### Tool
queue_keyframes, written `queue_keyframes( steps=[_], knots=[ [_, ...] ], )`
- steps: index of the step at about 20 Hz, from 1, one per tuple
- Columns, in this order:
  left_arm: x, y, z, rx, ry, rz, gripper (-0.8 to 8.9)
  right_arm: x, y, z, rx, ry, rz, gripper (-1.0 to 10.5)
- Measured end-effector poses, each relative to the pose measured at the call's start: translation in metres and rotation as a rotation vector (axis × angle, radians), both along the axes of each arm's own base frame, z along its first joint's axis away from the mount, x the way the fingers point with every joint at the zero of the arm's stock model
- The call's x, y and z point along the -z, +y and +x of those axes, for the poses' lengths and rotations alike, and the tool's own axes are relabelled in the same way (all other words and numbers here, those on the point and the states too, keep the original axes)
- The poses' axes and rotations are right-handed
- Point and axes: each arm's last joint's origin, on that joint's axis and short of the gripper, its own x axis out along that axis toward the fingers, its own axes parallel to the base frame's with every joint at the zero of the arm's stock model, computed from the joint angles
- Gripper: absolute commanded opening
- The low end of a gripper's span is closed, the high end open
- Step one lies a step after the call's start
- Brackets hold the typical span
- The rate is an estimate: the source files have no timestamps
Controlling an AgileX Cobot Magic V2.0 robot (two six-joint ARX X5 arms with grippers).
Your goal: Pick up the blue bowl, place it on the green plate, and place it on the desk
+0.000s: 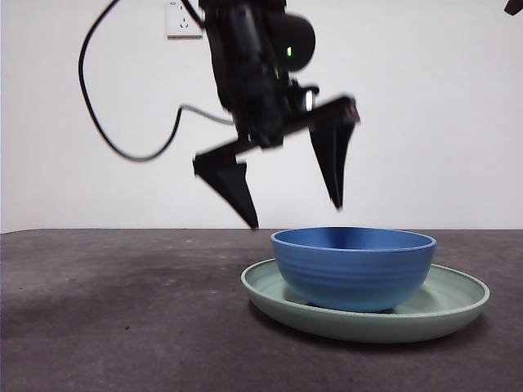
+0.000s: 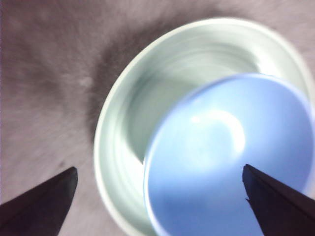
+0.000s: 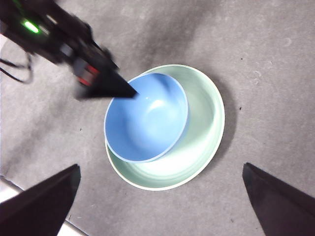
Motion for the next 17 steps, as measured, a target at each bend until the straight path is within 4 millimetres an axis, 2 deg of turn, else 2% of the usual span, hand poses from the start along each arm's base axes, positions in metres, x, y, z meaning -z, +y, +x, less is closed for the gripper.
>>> queue_keyframes(
  steps=[2,7,9,12,17],
  knots=[
    [-0.027,0.009,-0.005,0.017,-0.037,0.019,7.18,0.0,0.0,0.0,0.0,0.0,0.0,5.4],
    [-0.103,0.051,-0.041,0.042,-0.177,-0.016,7.18,0.0,0.0,0.0,0.0,0.0,0.0,5.4],
    [-0.118,0.07,-0.053,0.027,-0.241,-0.059,7.18,0.0,0.0,0.0,0.0,-0.001,0.0,5.4],
    [-0.113,0.096,-0.08,0.014,-0.313,-0.108,7.18,0.0,0.0,0.0,0.0,-0.001,0.0,5.5],
    [-0.094,0.148,-0.143,-0.01,-0.47,-0.224,7.18,0.0,0.0,0.001,0.0,-0.008,0.0,5.5]
  ],
)
